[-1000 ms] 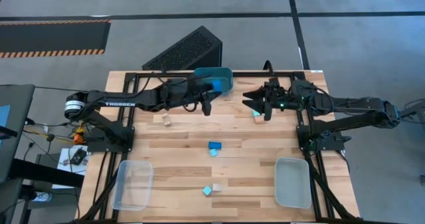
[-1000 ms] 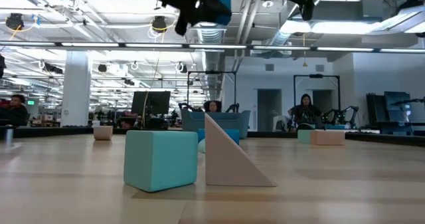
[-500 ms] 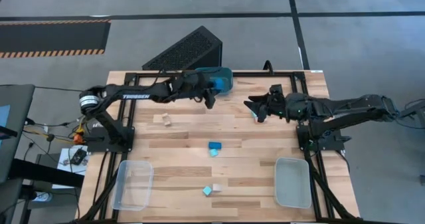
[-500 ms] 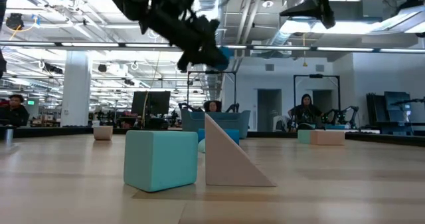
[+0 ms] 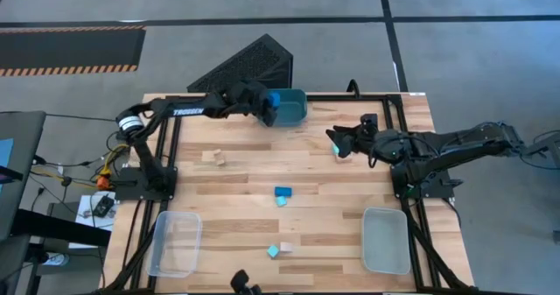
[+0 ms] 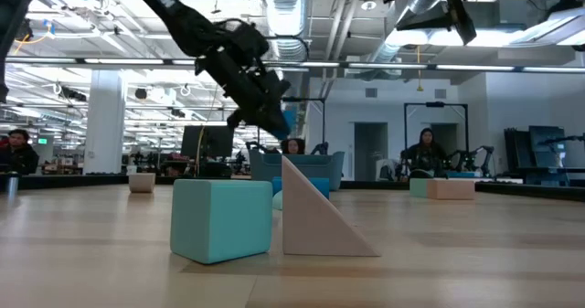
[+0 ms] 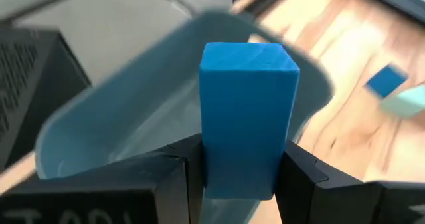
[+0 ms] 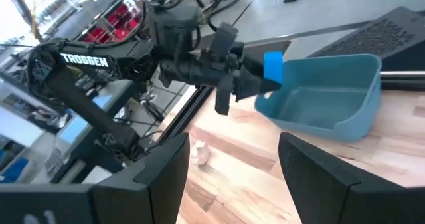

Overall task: Sort & place blocks by color
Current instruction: Put the top left blue block into the blue bin, then put the top blue block into the blue bin

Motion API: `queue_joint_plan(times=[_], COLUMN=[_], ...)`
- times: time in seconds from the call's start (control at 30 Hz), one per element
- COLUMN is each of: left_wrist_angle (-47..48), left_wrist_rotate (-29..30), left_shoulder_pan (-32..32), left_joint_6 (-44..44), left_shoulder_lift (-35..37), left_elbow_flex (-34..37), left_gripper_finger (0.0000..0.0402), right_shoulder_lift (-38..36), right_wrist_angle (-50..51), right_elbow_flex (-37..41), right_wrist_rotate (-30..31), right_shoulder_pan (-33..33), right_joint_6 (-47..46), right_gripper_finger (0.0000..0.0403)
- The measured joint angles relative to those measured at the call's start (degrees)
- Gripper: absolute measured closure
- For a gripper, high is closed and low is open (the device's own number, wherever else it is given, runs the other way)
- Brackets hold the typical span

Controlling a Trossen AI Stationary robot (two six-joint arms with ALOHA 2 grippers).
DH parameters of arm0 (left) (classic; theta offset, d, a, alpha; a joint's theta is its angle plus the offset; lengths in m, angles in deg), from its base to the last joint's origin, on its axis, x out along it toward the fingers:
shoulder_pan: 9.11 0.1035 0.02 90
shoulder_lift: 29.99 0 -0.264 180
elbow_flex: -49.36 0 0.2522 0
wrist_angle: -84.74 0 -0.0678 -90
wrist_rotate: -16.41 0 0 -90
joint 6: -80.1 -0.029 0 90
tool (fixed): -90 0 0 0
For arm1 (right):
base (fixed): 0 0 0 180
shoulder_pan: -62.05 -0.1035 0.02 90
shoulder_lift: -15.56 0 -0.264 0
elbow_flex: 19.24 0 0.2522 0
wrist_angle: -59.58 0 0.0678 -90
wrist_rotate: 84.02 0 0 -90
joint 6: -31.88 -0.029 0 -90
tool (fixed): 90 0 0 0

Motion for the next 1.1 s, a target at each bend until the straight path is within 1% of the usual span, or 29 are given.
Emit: queue_joint_plan(times=[0.1,0.2,0.33,0.43,0.53,0.77,0.87,0.97,1.1], left_wrist_angle=[6.3,12.5,17.8,20.4,20.8,26.1,27.9,26.8,24.7], left_wrist_rotate=[-0.1,0.2,1.4,2.1,1.6,1.6,1.9,4.1,10.3], left_shoulder_pan=[0.4,0.7,1.1,1.0,1.0,1.0,0.8,-0.8,-5.1], left_joint_6=[0.2,-2.7,-5.8,-6.0,-6.0,-6.9,-4.3,-2.3,-2.9], left_shoulder_lift=[-2.9,-5.7,-9.4,-11.5,-12.3,-12.1,-10.2,-6.8,-1.7], left_elbow_flex=[-3.8,-7.7,-13.9,-17.2,-19.3,-21.9,-22.0,-21.1,-19.1], left_gripper_finger=[0.0292,0.0292,0.0291,0.0282,0.0262,0.0207,0.0195,0.0193,0.0198], right_shoulder_lift=[0.0,0.0,0.0,0.0,0.4,0.1,-0.9,-1.6,-2.5], right_wrist_angle=[0.8,3.8,8.1,9.5,9.8,12.3,12.5,12.4,12.4], right_elbow_flex=[0.0,0.0,0.0,0.0,0.0,0.0,0.0,0.0,0.0], right_wrist_rotate=[0.1,0.0,0.1,0.0,0.1,-0.1,-1.3,-4.4,-12.5], right_shoulder_pan=[0.0,0.4,0.4,0.2,-0.3,0.9,2.8,5.4,9.4], right_joint_6=[-0.5,-2.6,-6.3,-8.4,-8.5,-7.1,-4.8,-2.4,2.2], right_gripper_finger=[0.0147,0.0147,0.0147,0.0147,0.0147,0.0147,0.0147,0.0147,0.0147])
